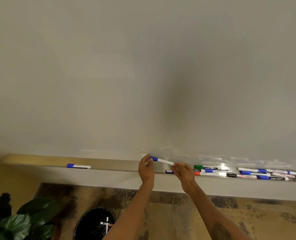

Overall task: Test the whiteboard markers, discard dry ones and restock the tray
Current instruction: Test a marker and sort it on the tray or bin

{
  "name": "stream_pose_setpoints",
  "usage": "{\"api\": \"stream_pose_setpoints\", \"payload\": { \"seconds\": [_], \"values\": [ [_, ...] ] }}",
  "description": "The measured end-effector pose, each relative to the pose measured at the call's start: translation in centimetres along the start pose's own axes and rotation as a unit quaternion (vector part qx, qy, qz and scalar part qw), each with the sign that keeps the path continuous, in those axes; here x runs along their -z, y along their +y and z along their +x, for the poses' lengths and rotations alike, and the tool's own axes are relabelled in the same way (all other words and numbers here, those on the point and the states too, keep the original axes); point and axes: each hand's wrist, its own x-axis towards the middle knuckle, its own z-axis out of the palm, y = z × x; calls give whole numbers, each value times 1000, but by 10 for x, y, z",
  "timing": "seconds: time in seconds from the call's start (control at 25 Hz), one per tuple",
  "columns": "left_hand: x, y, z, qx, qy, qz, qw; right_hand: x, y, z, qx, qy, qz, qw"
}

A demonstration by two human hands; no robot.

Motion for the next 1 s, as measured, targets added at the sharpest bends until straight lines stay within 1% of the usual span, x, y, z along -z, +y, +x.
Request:
{"api": "stream_pose_setpoints", "payload": {
  "seconds": [0.08,0.16,0.2,0.24,0.28,0.32,0.36,0.4,0.44,0.48,0.6,0.68,0.8,1.0],
  "values": [
    [7,6,-2,3,-1,-54,999,-2,-3,-9,-3,-35,-5,999],
    [15,15,-7,11,-23,-101,995,-4,-5,-21,-5,-60,-52,997],
    [17,20,-11,11,-39,-104,994,-5,-5,-26,7,-67,-102,993],
    [19,25,-15,7,-58,-100,993,-8,-5,-30,43,-68,-181,980],
    [18,28,-19,2,-78,-92,993,-11,-4,-33,96,-74,-277,953],
    [18,31,-23,-6,-98,-84,992,-17,-5,-37,153,-80,-377,910],
    [16,34,-27,-19,-118,-70,990,-23,-7,-43,197,-85,-455,864],
    [14,38,-32,-34,-133,-56,989,-30,-11,-48,227,-91,-496,833],
    [12,42,-37,-48,-146,-43,987,-36,-15,-52,250,-102,-508,818],
    [11,47,-41,-62,-154,-37,986,-41,-20,-56,271,-117,-496,817],
    [9,70,-55,-91,-174,-36,980,-50,-34,-67,326,-135,-411,841],
    [8,80,-59,-94,-193,-49,975,-53,-39,-72,354,-128,-392,839],
    [6,92,-67,-108,-218,-75,967,-56,-47,-81,376,-110,-406,826],
    [0,118,-83,-140,-212,-92,963,-62,-72,-101,398,-47,-465,789]
  ]
}}
